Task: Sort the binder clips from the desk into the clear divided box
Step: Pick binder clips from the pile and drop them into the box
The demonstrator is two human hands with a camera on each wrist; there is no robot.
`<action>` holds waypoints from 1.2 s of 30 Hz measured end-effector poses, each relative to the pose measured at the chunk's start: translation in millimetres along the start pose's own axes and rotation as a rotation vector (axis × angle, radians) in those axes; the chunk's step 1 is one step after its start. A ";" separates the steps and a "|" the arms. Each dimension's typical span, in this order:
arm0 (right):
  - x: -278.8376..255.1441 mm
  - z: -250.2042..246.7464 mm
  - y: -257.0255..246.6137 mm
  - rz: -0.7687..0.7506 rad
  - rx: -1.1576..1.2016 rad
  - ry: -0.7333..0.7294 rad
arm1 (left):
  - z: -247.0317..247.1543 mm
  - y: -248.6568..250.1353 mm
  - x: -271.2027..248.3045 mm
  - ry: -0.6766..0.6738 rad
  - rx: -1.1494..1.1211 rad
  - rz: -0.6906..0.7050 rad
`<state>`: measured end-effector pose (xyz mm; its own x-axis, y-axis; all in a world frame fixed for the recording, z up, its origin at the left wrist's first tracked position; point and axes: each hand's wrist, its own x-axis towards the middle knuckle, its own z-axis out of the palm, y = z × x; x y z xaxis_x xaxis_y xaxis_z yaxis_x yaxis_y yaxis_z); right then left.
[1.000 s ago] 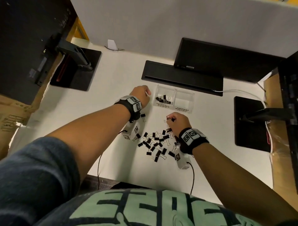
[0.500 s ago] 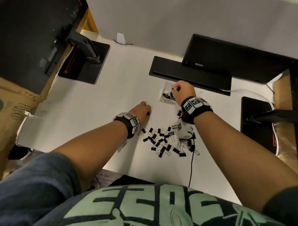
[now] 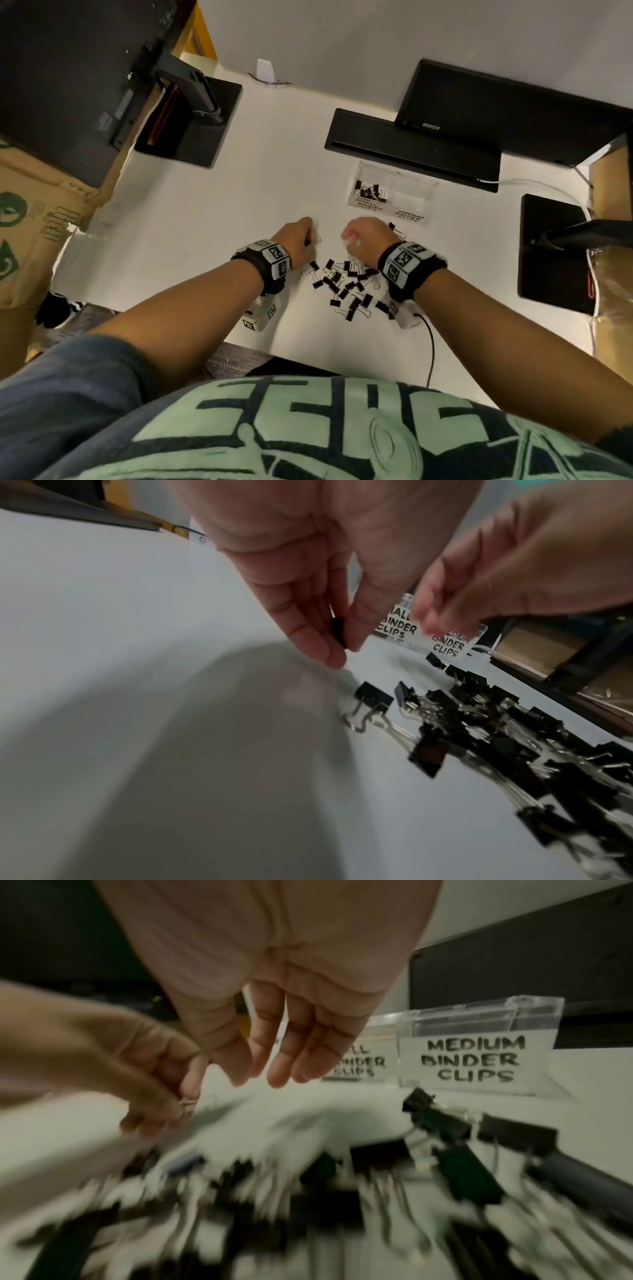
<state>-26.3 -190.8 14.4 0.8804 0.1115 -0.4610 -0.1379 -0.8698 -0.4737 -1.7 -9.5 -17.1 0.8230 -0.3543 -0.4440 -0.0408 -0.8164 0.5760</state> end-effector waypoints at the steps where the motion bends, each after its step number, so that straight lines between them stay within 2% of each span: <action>1: -3.7 9.4 3.2 0.000 -0.056 -0.057 | 1.3 -1.1 -3.1 -0.002 -0.021 0.004; 4: -10.0 27.0 9.3 -0.013 -0.123 -0.104 | 6.5 -4.6 -9.8 -0.009 -0.021 0.027; 7: -10.5 34.7 11.6 -0.056 -0.167 -0.089 | 7.6 -5.6 -12.9 -0.070 0.072 0.034; 12: -9.4 35.0 9.4 0.020 -0.084 -0.041 | 9.6 -4.0 -14.3 -0.135 0.225 0.065; 18: -9.8 23.5 1.6 0.040 -0.129 -0.048 | 13.3 -5.9 -14.1 -0.184 0.330 0.112; 20: -8.3 13.8 1.2 0.089 -0.013 0.017 | 14.8 -4.7 -14.1 -0.170 0.340 0.134; 24: 5.7 -21.1 2.7 0.171 0.341 0.297 | 16.6 -2.7 -15.5 -0.147 0.328 0.143; 27: 25.9 -52.2 5.7 0.217 0.354 0.439 | 14.9 -0.3 -16.8 -0.137 0.276 0.139; 32: 49.6 -70.1 11.5 0.270 0.182 0.416 | 12.1 3.9 -16.7 -0.124 0.172 0.085; 36: 51.9 -67.4 10.1 0.275 0.147 0.390 | 9.4 3.5 -15.6 -0.116 0.060 0.052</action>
<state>48.6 -226.3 36.3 0.9026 -0.3252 -0.2821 -0.4268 -0.7618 -0.4873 -20.1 -11.1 -14.7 0.7477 -0.4446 -0.4932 -0.1186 -0.8202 0.5596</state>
